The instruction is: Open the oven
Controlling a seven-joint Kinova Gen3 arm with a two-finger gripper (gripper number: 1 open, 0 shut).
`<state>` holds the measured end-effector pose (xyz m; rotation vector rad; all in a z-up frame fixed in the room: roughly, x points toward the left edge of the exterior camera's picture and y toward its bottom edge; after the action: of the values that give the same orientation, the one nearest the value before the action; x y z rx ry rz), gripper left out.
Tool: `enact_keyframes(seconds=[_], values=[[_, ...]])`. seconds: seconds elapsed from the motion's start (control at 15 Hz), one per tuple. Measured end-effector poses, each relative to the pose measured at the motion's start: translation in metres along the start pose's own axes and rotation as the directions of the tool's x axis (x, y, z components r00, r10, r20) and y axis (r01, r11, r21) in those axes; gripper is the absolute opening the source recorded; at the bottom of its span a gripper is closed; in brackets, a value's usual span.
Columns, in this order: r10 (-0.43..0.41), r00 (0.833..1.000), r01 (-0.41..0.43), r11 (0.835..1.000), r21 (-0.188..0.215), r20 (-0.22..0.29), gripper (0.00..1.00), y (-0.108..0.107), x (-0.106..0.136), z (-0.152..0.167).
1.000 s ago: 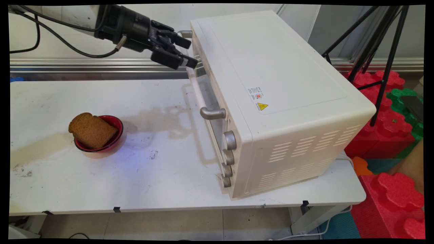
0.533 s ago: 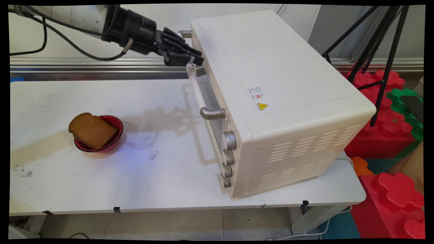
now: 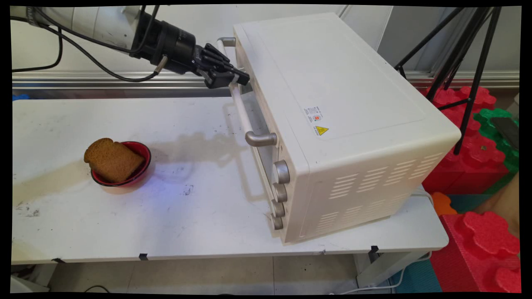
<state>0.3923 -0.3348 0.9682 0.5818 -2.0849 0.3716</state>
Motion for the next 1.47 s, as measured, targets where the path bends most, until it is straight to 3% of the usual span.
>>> enact_keyframes(seconds=[0.73, 1.47], values=[[0.005, 0.999, -0.005, 1.000, -0.002, 0.038, 0.00, 0.000, -0.010, -0.001], [0.012, 0.993, -0.010, 1.000, -0.017, 0.116, 0.00, 0.006, -0.038, -0.024]])
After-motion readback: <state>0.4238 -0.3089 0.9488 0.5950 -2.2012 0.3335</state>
